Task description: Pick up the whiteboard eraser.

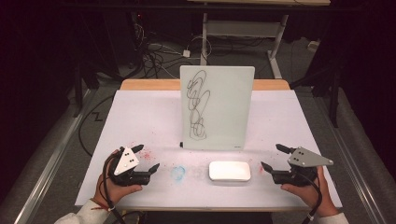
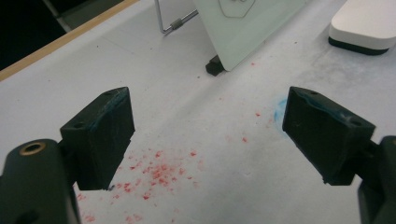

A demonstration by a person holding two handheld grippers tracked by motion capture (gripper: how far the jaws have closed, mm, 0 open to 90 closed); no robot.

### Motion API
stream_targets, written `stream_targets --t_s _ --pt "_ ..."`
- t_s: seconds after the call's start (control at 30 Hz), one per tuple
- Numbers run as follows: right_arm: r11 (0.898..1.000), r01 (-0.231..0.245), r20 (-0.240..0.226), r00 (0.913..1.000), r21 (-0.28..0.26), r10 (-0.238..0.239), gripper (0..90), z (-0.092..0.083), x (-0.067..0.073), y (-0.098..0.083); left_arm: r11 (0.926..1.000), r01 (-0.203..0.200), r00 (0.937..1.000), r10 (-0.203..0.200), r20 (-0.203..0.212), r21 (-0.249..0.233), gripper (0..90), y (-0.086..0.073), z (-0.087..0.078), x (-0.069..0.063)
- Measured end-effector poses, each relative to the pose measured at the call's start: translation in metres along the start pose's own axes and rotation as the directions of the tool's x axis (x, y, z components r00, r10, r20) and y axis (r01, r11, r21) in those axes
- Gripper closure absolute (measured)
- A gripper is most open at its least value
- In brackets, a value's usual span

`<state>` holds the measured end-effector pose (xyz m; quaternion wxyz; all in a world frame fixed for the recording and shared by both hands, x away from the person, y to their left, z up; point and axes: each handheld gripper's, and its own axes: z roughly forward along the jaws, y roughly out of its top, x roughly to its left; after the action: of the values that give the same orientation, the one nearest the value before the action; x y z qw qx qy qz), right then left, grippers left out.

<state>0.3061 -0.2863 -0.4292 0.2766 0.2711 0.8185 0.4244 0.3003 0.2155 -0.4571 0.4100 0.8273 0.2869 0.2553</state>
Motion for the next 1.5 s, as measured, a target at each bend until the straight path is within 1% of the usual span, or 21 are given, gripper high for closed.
stream_targets --t_s 0.1,0.37,0.47,0.6,0.63,0.67,0.7,0.73,0.77,0.83,0.87,0.9,0.93,1.1,1.13,1.17,1.23,1.27,1.37,1.4,1.5 --pt "0.999 0.034 -0.051 0.9982 0.029 -0.033 21.7 0.003 0.004 0.002 0.9991 -0.018 0.9998 0.018 0.003 0.039 16.3 -0.001 0.005 -0.002" --pt "0.989 0.117 -0.171 0.9801 0.085 -0.101 21.7 0.017 0.012 0.021 0.9992 -0.01 0.9999 0.011 -0.007 0.039 17.3 -0.006 0.0 -0.001" --pt "0.981 0.16 -0.22 0.9663 0.108 -0.133 21.8 0.029 0.018 0.028 0.999 -0.007 0.9999 0.007 -0.012 0.044 17.3 -0.008 -0.002 -0.001" --pt "0.963 0.227 -0.319 0.9323 0.148 -0.171 22.2 0.046 0.026 0.036 0.998 -0.006 0.9999 0.007 -0.013 0.063 17.3 -0.011 -0.003 -0.002" --pt "0.963 0.227 -0.319 0.9323 0.148 -0.171 22.2 0.046 0.026 0.036 0.998 -0.006 0.9999 0.007 -0.013 0.063 17.3 -0.011 -0.003 -0.002" --pt "0.95 0.257 -0.356 0.9164 0.174 -0.183 22.2 0.055 0.032 0.038 0.9976 -0.006 0.9999 0.007 -0.013 0.069 17.2 -0.012 -0.003 -0.002" --pt "0.95 0.257 -0.356 0.9164 0.174 -0.183 22.2 0.055 0.032 0.038 0.9971 -0.009 0.9999 0.01 -0.013 0.076 17.2 -0.012 -0.003 -0.002" --pt "0.937 0.291 -0.396 0.8969 0.193 -0.197 22.1 0.065 0.037 0.04 0.9967 -0.011 0.9998 0.012 -0.014 0.08 17.2 -0.013 -0.003 -0.003" --pt "0.937 0.291 -0.396 0.8969 0.193 -0.197 22.1 0.065 0.037 0.04 0.9965 -0.01 0.9998 0.011 -0.014 0.084 17.2 -0.013 -0.003 -0.003" --pt "0.926 0.31 -0.419 0.886 0.216 -0.199 21.4 0.074 0.04 0.041 0.9961 -0.011 0.9999 0.012 -0.012 0.087 17.0 -0.014 -0.004 -0.003" --pt "0.914 0.329 -0.443 0.8739 0.236 -0.2 21.3 0.082 0.042 0.041 0.9959 -0.01 0.9999 0.011 -0.012 0.09 17.0 -0.015 -0.005 -0.004" --pt "0.914 0.329 -0.443 0.8739 0.236 -0.2 21.3 0.082 0.042 0.041 0.9956 -0.011 0.9998 0.012 -0.014 0.093 17.0 -0.015 -0.005 -0.004" --pt "0.907 0.342 -0.458 0.8656 0.245 -0.202 20.8 0.091 0.043 0.042 0.9951 -0.011 0.9998 0.013 -0.013 0.098 17.1 -0.016 -0.004 -0.004" --pt "0.891 0.359 -0.485 0.8529 0.279 -0.192 21.1 0.106 0.044 0.043 0.9936 -0.019 0.9998 0.019 0.001 0.111 17.1 -0.017 -0.004 -0.005" --pt "0.891 0.36 -0.5 0.846 0.277 -0.186 21.6 0.11 0.045 0.042 0.9935 -0.02 0.9998 0.02 0.003 0.112 17.0 -0.017 -0.004 -0.005" --pt "0.877 0.387 -0.52 0.8311 0.284 -0.198 24.9 0.117 0.048 0.042 0.9935 -0.021 0.9998 0.02 0.006 0.112 17.0 -0.017 -0.004 -0.005" --pt "0.871 0.397 -0.528 0.8252 0.289 -0.201 24.9 0.119 0.049 0.041 0.9934 -0.021 0.9998 0.021 0.006 0.113 17.0 -0.017 -0.004 -0.006" --pt "0.864 0.411 -0.541 0.8155 0.29 -0.206 25.7 0.123 0.05 0.042 0.9932 -0.023 0.9997 0.022 0.006 0.114 17.0 -0.018 -0.004 -0.006" --pt "0.869 0.403 -0.554 0.8098 0.286 -0.194 26.8 0.122 0.048 0.043 0.9928 -0.025 0.9997 0.025 0.001 0.117 17.0 -0.018 -0.004 -0.005" --pt "0.868 0.412 -0.569 0.7982 0.275 -0.199 29.3 0.12 0.047 0.044 0.9929 -0.024 0.9997 0.024 0.0 0.116 17.0 -0.018 -0.004 -0.005" --pt "0.875 0.404 -0.562 0.8025 0.266 -0.2 29.9 0.119 0.048 0.043 0.9939 -0.032 0.9994 0.033 -0.005 0.106 16.9 -0.018 -0.005 -0.004"
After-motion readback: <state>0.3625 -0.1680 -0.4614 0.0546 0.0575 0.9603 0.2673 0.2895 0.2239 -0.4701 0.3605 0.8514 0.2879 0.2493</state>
